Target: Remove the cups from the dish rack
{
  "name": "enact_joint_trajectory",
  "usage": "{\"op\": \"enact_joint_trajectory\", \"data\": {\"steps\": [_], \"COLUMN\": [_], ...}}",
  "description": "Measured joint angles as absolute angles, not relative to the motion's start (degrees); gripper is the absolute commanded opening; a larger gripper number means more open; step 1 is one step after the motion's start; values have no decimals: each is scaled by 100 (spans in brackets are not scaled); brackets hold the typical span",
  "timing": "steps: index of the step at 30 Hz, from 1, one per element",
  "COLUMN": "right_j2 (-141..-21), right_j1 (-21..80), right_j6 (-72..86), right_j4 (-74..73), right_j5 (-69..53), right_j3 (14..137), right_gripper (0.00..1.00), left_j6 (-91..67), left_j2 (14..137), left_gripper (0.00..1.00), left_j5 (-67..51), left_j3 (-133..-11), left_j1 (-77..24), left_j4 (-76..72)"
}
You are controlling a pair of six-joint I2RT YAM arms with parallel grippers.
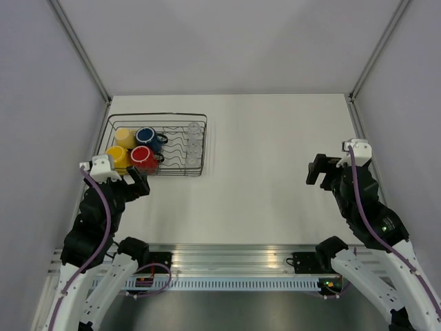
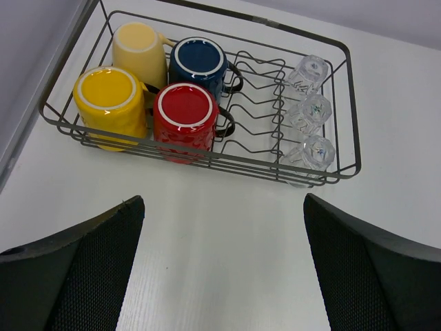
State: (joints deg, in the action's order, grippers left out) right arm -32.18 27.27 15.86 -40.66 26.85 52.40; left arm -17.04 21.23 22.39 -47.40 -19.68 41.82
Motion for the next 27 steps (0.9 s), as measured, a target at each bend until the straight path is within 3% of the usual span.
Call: {"op": "enact_joint_trajectory", "data": {"steps": [14, 27], "right_j2": [-3050, -2832], "right_j1": [2727, 2727], "right_j6": [1942, 2515], "right_j4": [-3489, -3063], "right_j5": [1984, 1278], "right_j3": [5070, 4919], "right_gripper": [98, 98], "left_j6": [-2364, -2886], "left_j2": [2585, 6600], "left_gripper": [100, 100], "left_j5": [1737, 1081], "left_j3": [-5096, -7437], "left_j1": [-1962, -1962], "left_j4": [4169, 3820]}}
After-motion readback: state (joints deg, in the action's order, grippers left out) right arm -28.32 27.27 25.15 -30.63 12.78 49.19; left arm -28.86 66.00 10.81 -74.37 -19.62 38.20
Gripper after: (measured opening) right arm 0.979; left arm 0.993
